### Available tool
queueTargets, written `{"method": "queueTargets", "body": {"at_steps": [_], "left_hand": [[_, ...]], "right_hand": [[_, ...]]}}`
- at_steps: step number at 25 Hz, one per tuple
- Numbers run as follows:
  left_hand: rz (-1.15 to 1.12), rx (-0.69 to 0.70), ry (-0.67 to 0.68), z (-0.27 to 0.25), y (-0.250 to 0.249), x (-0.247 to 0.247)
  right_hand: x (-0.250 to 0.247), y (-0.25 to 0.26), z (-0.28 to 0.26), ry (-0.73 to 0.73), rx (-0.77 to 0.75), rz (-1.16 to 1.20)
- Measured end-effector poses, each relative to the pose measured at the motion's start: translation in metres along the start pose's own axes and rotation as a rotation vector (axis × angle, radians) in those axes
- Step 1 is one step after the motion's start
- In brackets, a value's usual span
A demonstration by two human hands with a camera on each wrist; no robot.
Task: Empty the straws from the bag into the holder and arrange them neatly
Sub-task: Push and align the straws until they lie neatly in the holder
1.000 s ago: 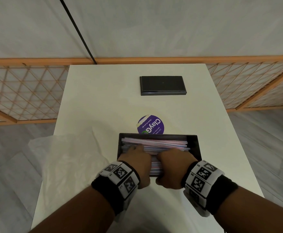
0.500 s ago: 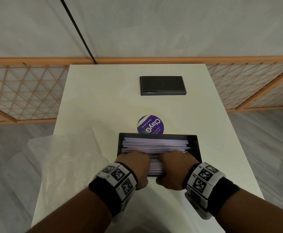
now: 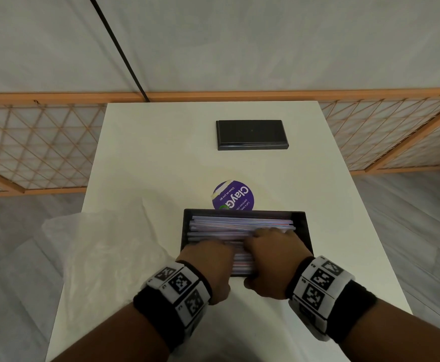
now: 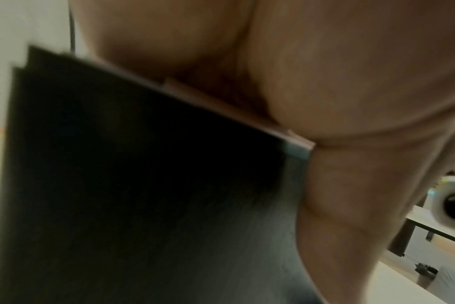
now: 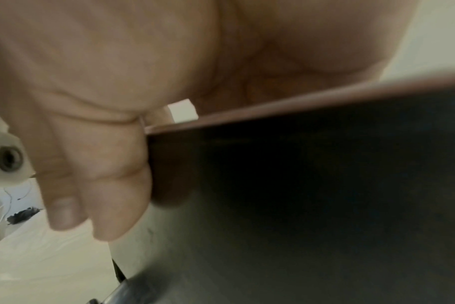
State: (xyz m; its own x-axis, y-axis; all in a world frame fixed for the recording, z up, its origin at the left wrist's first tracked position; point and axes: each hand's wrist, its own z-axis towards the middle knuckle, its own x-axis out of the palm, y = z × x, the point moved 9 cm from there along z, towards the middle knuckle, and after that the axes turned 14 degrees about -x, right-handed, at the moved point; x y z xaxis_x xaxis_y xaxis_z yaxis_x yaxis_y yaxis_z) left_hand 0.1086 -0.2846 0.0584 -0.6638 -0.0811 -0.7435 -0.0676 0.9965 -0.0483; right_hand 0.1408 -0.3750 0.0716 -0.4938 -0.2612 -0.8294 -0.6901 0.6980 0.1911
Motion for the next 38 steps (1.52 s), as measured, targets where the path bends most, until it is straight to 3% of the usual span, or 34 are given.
{"method": "queueTargets", "body": {"at_steps": [16, 21, 26, 38], "left_hand": [[0.013, -0.004, 0.015, 0.001, 0.002, -0.005], [-0.055, 0.075, -0.153, -0.019, 0.000, -0.031], [-0.042, 0.053, 0.005, -0.011, 0.003, -0.010], [0.026, 0.036, -0.030, -0.003, 0.002, 0.000]], "right_hand": [[0.012, -0.003, 0.000, 0.058, 0.047, 0.129], [-0.008, -0.002, -0.016, -0.058, 0.026, 0.097], [-0.007, -0.005, -0.022, -0.062, 0.043, 0.099], [0.012, -0.004, -0.012, 0.026, 0.059, 0.124]]}}
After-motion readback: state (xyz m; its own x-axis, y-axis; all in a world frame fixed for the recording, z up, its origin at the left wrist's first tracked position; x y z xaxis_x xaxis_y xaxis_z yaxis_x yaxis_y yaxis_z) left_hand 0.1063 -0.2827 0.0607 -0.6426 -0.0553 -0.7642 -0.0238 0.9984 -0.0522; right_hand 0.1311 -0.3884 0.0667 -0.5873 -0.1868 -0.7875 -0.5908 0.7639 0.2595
